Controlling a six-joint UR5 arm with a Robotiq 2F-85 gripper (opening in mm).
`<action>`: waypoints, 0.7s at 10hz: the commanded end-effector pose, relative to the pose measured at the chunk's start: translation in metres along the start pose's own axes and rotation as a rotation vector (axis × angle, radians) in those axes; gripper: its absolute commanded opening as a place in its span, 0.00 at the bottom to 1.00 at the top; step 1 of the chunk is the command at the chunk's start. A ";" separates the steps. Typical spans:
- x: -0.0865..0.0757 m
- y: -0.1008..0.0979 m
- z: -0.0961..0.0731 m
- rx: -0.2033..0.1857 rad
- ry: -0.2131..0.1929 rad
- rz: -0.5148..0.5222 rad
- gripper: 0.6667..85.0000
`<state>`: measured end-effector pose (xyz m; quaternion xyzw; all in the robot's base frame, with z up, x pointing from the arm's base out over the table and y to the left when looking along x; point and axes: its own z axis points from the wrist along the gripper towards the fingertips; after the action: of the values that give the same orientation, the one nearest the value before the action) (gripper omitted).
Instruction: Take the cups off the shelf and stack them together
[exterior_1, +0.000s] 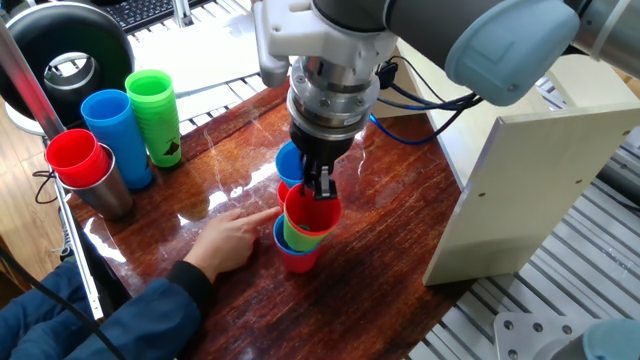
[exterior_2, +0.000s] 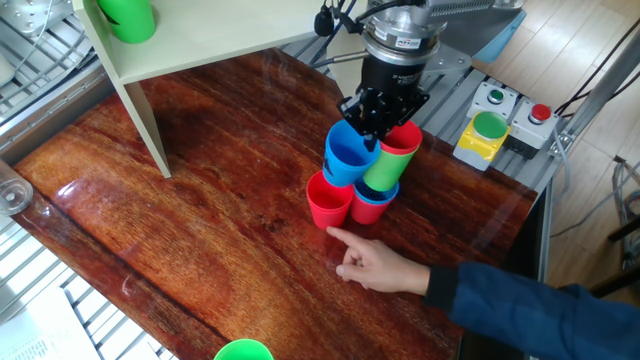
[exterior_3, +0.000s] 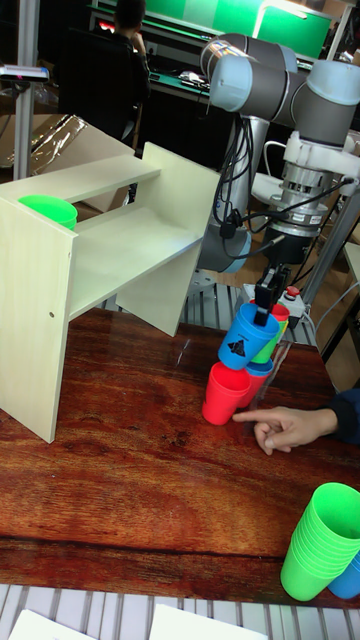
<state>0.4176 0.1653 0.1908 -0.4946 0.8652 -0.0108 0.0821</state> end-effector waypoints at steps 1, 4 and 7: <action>-0.008 0.003 -0.001 -0.015 -0.032 -0.006 0.01; -0.012 -0.010 0.015 0.020 -0.043 -0.035 0.01; -0.011 -0.015 0.021 0.031 -0.043 -0.045 0.01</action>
<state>0.4341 0.1678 0.1768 -0.5099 0.8541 -0.0161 0.1012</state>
